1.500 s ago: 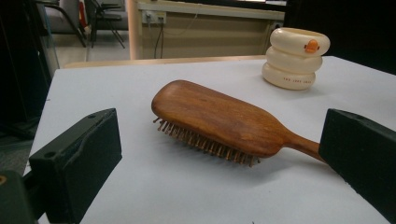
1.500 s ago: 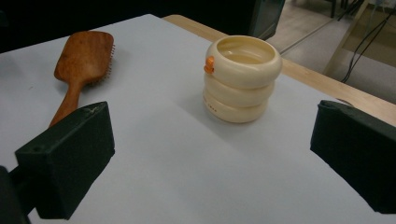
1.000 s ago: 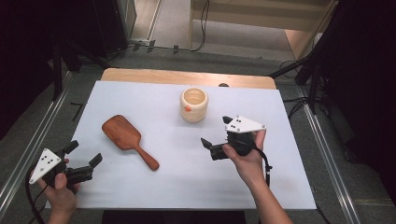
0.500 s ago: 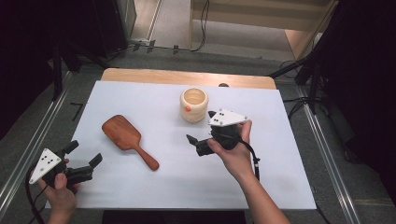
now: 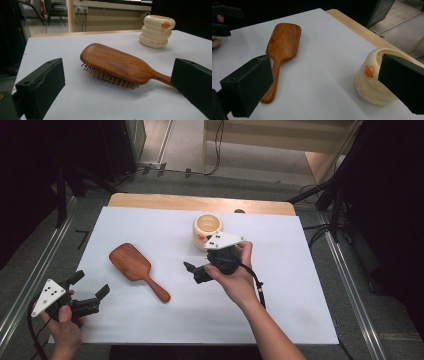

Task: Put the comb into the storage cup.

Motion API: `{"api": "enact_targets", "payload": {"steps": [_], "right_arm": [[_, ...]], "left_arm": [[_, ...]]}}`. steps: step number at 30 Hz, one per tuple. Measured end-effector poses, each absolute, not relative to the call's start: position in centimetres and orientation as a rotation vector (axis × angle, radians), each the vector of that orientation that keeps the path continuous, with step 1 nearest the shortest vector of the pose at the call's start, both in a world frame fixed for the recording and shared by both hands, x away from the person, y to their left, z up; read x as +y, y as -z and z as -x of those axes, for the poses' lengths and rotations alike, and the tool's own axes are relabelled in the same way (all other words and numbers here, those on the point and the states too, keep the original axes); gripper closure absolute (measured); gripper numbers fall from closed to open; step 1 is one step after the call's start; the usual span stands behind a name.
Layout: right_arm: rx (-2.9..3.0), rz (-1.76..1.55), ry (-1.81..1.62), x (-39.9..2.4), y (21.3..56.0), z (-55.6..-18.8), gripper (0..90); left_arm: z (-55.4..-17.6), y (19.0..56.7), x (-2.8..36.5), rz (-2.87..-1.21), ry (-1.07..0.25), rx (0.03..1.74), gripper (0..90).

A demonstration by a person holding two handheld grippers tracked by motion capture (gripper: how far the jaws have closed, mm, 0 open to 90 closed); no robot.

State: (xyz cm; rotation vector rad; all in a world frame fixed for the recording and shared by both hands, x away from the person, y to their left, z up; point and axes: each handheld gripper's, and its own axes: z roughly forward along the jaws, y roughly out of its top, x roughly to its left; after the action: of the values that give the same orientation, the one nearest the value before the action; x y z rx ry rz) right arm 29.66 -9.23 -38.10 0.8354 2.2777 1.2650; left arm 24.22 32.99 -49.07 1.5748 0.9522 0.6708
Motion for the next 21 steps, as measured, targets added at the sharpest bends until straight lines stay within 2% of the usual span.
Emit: {"api": "enact_targets", "payload": {"steps": [21], "right_arm": [[2.41,-0.77,-1.205,-2.9,38.7,-31.3,0.0]], "left_arm": [[-24.2,49.1,33.1,-1.569,-0.665,0.947,0.0]]}}
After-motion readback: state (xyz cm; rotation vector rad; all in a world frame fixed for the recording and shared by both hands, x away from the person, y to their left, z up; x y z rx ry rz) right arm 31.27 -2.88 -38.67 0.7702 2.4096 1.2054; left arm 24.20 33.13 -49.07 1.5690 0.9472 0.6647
